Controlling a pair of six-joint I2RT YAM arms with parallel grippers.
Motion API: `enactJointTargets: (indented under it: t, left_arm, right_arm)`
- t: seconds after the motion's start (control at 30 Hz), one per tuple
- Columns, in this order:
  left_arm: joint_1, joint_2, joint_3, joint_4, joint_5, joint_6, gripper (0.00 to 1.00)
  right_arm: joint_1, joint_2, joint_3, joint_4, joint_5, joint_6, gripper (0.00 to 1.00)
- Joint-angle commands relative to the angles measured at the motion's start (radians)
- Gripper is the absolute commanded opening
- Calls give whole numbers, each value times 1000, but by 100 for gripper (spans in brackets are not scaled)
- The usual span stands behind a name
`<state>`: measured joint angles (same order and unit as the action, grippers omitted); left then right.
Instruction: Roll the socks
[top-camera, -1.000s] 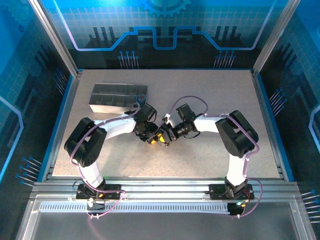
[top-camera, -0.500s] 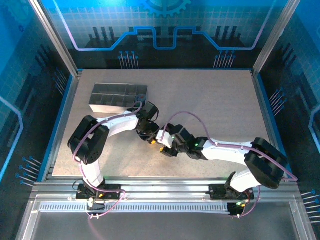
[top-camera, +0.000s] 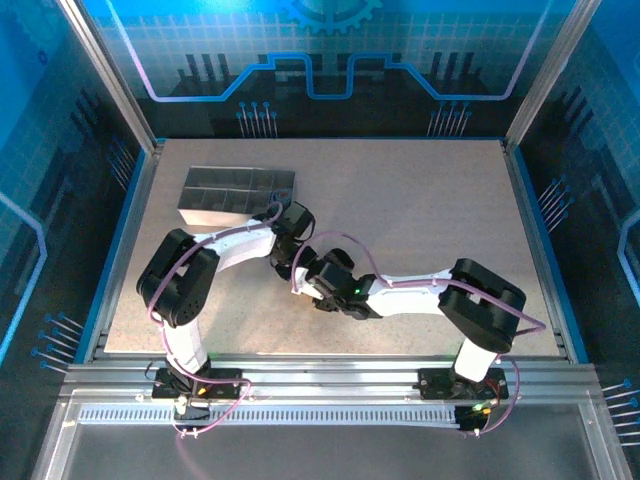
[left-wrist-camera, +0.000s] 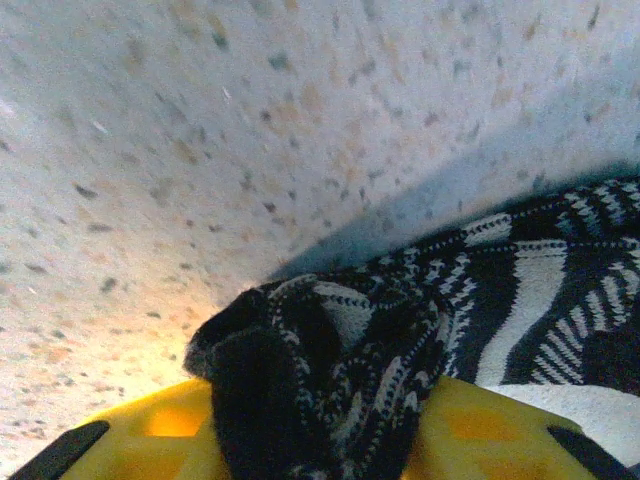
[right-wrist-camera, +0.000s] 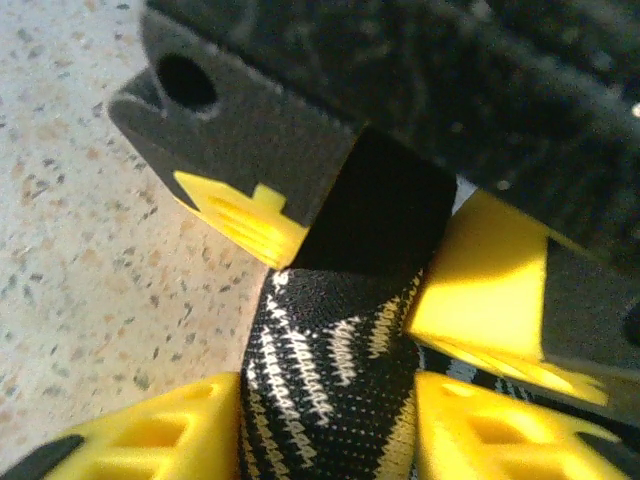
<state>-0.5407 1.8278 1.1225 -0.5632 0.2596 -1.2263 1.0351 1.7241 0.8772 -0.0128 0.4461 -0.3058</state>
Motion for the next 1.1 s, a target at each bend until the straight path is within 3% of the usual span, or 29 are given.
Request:
enactJointTargets:
  t: [0.0,0.1,0.17,0.33,0.6,0.83,1.07]
  left_arm:
    - [-10,23,-80,-189,-25,-9,37]
    - [16,-33,-111,-173,1,-31,41]
    - [39,-69,-141,-152,28,-50,44]
    - [95,-150,-218,-111,90,-90,53]
    - [146,-283,-217,-116,75,-133,86]
    - [164,-358,-194,-113,25,-163,94]
    - [170,-409,-221,-81,3,-159,91]
  right_arm:
    - [-31,116,103,-140,81,92,31]
    - [-47,141,110,-179,8,161,6]
    - [-48,142,96,-177,-23,182,0]
    - [-52,121,57,-144,-135,186,0]
    - [-73,99,8,-106,-344,217,0]
    - [-133,103,-35,-88,-485,268,0]
    - [-211,107,-39,-87,-624,293,0]
